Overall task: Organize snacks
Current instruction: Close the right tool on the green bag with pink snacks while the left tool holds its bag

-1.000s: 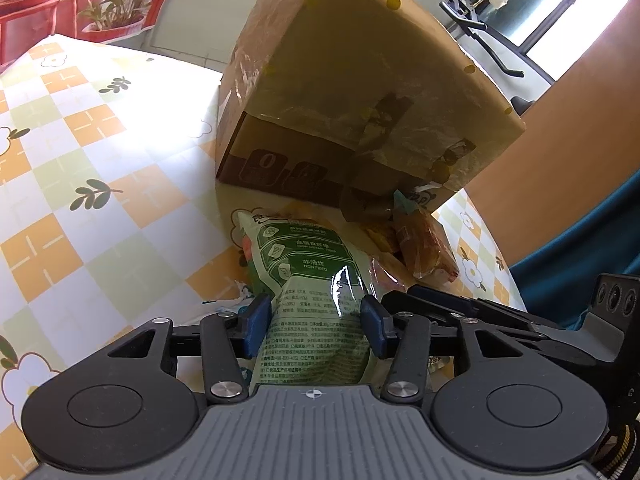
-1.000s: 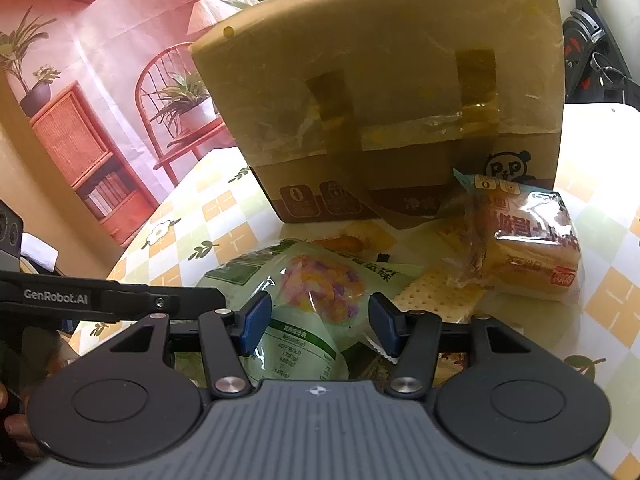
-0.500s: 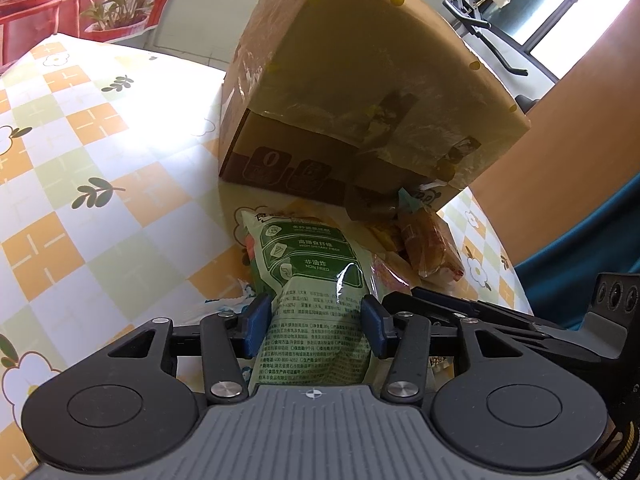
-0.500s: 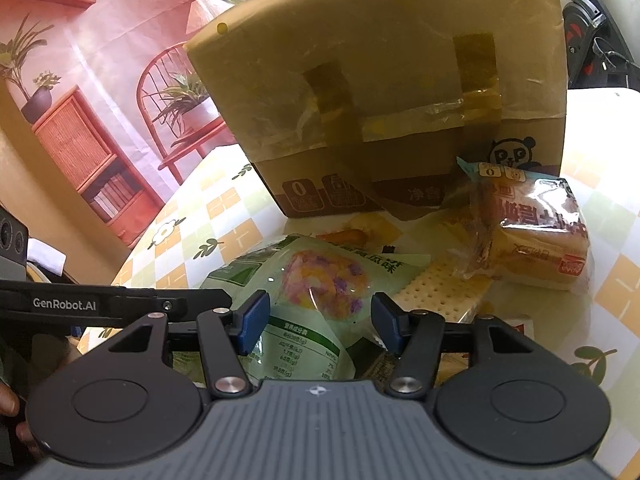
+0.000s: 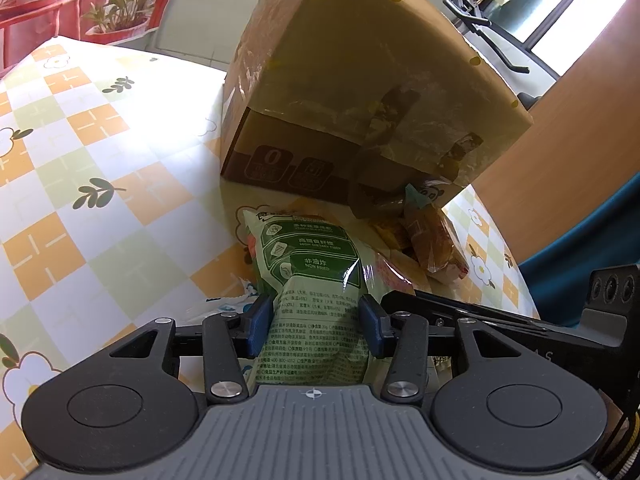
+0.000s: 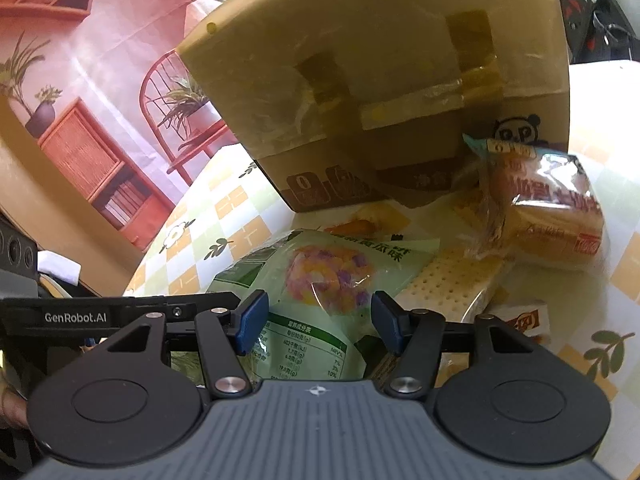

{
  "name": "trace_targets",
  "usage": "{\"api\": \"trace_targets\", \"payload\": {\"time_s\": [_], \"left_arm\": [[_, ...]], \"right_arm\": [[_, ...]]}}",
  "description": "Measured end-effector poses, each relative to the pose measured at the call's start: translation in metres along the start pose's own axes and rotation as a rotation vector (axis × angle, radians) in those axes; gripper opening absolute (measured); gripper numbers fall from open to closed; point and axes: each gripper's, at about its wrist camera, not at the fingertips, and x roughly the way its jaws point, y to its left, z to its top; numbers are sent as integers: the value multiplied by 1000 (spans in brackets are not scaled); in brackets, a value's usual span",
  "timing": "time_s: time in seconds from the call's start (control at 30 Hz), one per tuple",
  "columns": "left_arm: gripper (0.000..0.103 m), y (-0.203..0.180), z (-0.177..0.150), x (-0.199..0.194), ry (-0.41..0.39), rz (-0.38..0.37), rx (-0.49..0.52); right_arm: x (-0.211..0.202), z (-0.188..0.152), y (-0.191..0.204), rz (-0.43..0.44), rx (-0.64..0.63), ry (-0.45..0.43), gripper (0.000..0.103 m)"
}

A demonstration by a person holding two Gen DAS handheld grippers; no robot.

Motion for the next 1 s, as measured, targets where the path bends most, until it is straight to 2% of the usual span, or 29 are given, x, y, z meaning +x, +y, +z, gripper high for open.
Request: {"api": "trace_targets", "payload": {"time_s": [0.13, 0.27, 0.33, 0.43, 0.53, 0.67, 1.0], "left_arm": [[44, -1, 0, 0, 5, 4, 13], [41, -6, -1, -1, 9, 3, 39], [41, -4, -2, -1, 8, 0, 31], [41, -5, -2, -2, 6, -4, 33], [39, -8, -2, -3, 2, -3, 46], [39, -11, -1, -7, -14, -3, 62], [39, -25, 8, -21, -88, -15, 141]], "right_arm": [[1, 1, -2, 13, 21, 7, 61], [2, 1, 1, 77, 26, 34, 62], [2, 0, 9, 49, -19, 37, 62], [2, -1, 10, 48, -18, 34, 61], [0, -2, 10, 46, -15, 25, 58], [-6, -1, 20, 28, -71, -4, 52], [-24, 3, 29, 25, -122, -82, 52]]}}
